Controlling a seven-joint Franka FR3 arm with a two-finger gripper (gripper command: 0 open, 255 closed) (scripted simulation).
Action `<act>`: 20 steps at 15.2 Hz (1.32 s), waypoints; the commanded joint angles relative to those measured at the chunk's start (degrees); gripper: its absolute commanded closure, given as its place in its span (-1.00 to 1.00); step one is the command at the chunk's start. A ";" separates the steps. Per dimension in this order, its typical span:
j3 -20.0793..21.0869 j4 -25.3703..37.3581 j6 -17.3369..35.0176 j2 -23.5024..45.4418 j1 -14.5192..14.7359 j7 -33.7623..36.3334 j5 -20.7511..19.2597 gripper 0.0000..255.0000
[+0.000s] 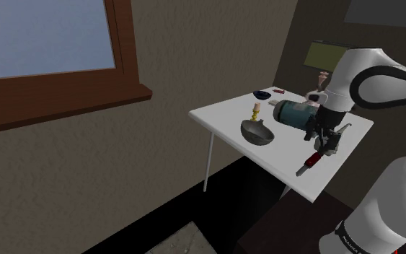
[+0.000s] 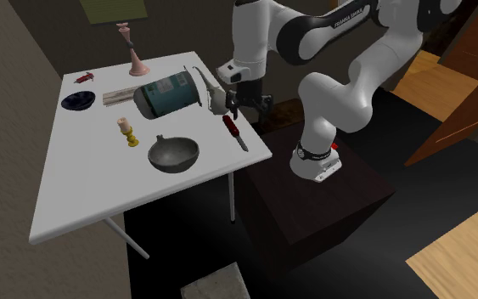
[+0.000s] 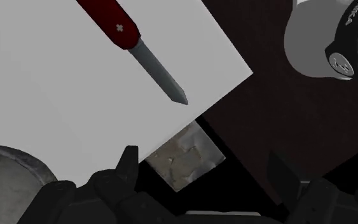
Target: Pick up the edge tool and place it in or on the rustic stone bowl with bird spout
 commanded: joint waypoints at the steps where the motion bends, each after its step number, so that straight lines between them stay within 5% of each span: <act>1: -4.07 -1.76 2.74 0.94 -0.63 -6.81 -4.63 -1.00; 6: -14.56 -3.60 11.15 6.72 -1.18 -21.90 -15.68 -1.00; 11: -25.96 -2.02 22.16 17.15 1.73 -35.32 -24.97 -1.00; 20: -31.70 -3.54 31.98 25.22 3.78 -34.38 -28.30 -1.00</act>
